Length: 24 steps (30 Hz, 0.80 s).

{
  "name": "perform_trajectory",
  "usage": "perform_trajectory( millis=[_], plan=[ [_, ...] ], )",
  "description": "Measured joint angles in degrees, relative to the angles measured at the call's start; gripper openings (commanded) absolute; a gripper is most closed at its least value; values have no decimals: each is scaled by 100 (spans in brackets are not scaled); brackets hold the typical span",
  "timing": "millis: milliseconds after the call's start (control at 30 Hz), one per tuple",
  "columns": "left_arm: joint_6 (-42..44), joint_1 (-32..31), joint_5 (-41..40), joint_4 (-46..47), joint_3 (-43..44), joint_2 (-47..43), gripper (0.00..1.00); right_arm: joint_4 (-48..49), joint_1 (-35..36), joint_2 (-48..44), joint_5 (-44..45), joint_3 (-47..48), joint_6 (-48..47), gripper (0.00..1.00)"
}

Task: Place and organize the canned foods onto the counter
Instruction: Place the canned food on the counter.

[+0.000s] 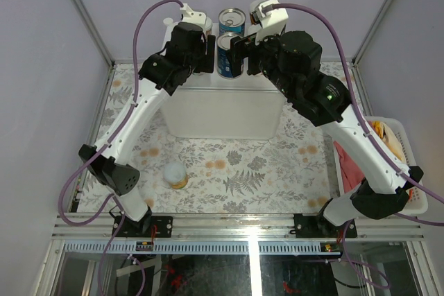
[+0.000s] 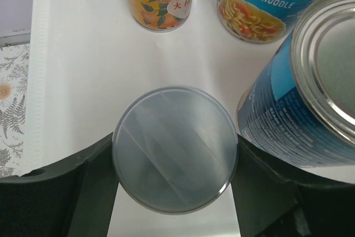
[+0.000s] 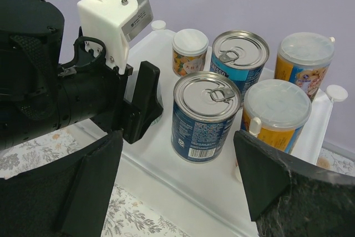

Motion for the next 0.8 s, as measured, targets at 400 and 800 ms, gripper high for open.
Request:
perform_trajectory(
  millis=[400,800],
  plan=[
    [63,101,-42,205,-42,107,0,-2,0,-2,0,-7,-7,88],
    [61,208,46,339,-103,127,0,-4,-2,-2,-2,-7,-20,89]
  ],
)
